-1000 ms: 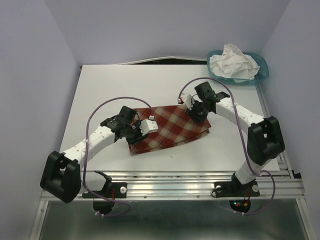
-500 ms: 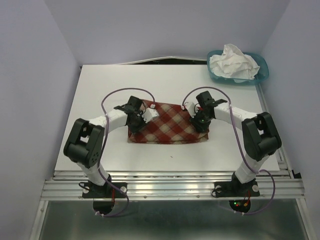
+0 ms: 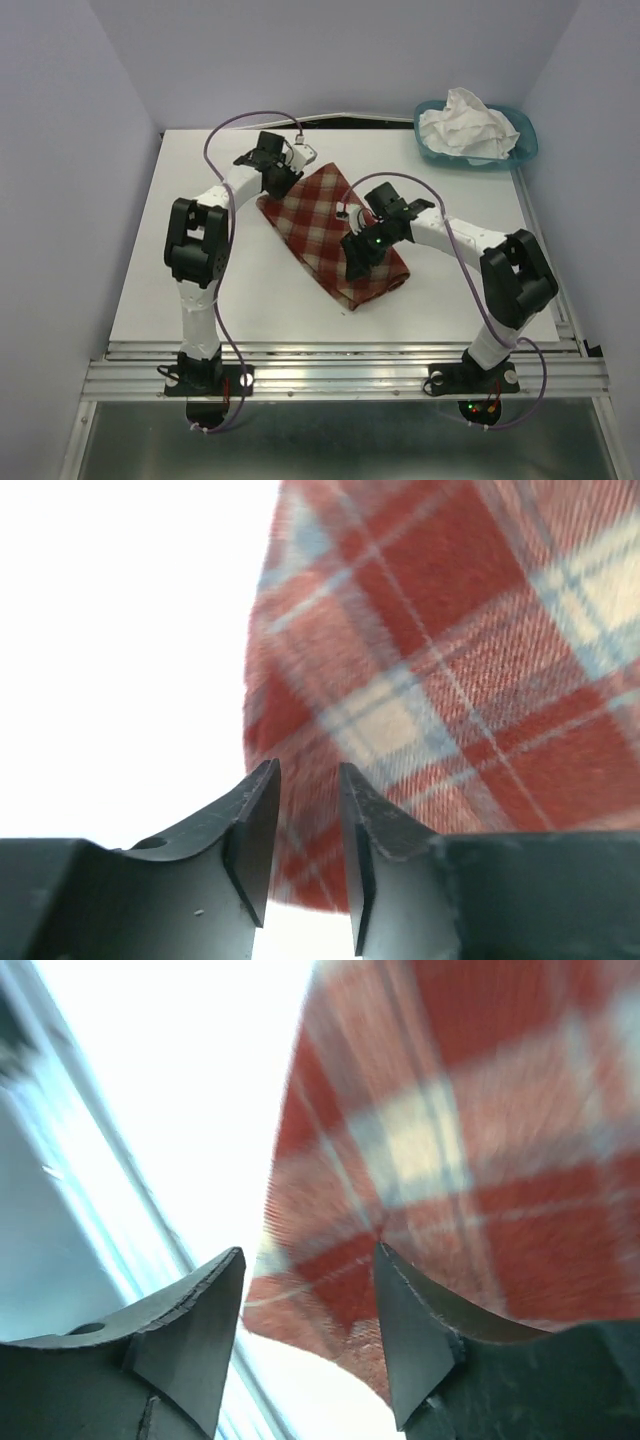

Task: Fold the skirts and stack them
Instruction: Fold the skirt

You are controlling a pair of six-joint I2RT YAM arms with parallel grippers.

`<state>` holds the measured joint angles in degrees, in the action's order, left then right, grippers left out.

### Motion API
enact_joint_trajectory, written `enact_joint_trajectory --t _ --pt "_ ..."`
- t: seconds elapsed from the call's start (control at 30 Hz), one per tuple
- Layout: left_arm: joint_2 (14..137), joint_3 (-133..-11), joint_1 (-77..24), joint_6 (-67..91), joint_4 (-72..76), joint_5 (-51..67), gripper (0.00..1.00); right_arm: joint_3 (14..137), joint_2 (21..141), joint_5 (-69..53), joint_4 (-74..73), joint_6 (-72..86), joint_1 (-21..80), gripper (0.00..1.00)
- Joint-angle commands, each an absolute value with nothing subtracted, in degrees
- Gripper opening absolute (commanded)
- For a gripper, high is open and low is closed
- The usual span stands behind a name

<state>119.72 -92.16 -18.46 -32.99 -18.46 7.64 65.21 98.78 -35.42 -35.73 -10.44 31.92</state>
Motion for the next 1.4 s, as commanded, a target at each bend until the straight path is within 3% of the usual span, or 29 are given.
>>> enact_joint_trajectory --t 0.0,0.27,0.53,1.0,1.07,1.2,1.37 --pt "110.67 -94.58 -18.37 -30.15 -20.13 11.25 0.43 74.42 94.05 -41.14 -33.84 -2.99 31.99 0.60" --pt "93.89 -75.27 -19.51 -26.99 -20.74 21.43 0.45 73.83 93.60 -33.05 -35.07 -6.85 23.40 0.61" --pt "92.18 -62.06 -25.05 -24.44 -17.76 27.68 0.43 67.52 97.81 -33.83 -35.07 -11.78 19.78 0.56" --pt "106.70 -72.06 -19.61 -26.62 -18.45 22.77 0.37 53.44 102.48 -45.87 -20.84 2.63 21.96 0.53" --pt "103.20 -71.90 -19.34 -28.29 -18.28 22.50 0.40 54.49 102.04 -47.63 -20.92 3.51 23.02 0.55" --pt "90.91 -66.73 -20.12 -33.92 -18.11 24.87 0.60 58.17 99.85 -55.00 -22.41 6.24 24.08 0.63" --pt "72.03 -57.67 -27.14 -40.06 -17.23 18.49 0.71 63.71 95.98 -55.64 -23.38 8.79 24.08 0.66"
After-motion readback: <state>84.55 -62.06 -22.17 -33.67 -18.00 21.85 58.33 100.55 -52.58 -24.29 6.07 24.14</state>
